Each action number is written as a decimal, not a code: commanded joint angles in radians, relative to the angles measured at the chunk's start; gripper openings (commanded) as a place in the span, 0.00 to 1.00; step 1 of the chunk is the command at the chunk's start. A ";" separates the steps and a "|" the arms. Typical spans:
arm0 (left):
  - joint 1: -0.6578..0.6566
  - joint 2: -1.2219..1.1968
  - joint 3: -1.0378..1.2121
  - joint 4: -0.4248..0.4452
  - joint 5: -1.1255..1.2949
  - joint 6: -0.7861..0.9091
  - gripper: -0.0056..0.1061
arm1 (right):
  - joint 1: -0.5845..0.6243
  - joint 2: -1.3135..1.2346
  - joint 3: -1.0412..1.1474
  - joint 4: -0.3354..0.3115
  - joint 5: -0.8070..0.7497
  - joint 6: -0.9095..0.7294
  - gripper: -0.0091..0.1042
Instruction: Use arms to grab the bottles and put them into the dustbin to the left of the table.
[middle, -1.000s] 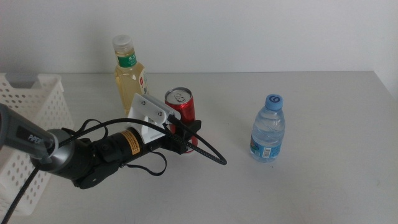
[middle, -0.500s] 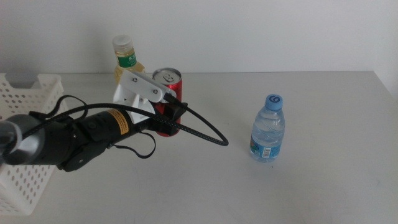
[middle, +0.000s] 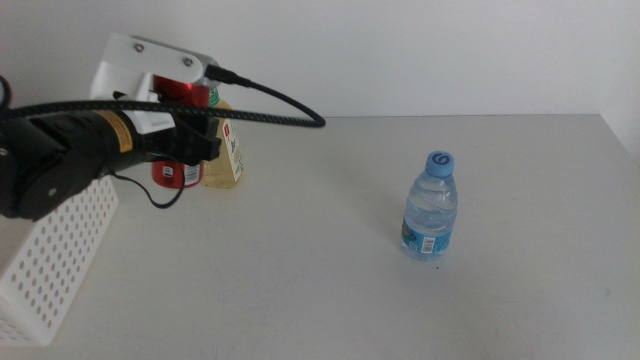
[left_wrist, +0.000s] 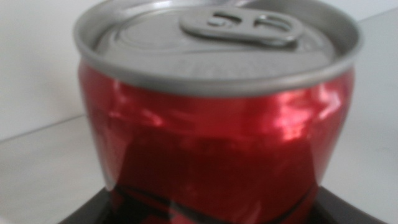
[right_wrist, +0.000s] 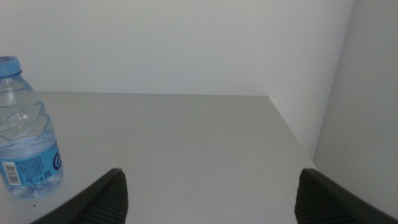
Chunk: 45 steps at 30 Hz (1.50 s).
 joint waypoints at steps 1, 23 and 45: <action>0.024 -0.083 -0.088 -0.055 0.058 -0.001 0.15 | -0.005 -0.021 -0.009 -0.009 -0.071 -0.010 0.91; 0.557 0.104 -0.653 -0.528 0.950 0.619 0.14 | -0.005 -0.021 -0.009 -0.009 -0.071 -0.010 0.91; 0.587 0.408 -0.653 -0.436 0.968 0.620 0.14 | -0.005 -0.021 -0.009 -0.009 -0.071 -0.010 0.91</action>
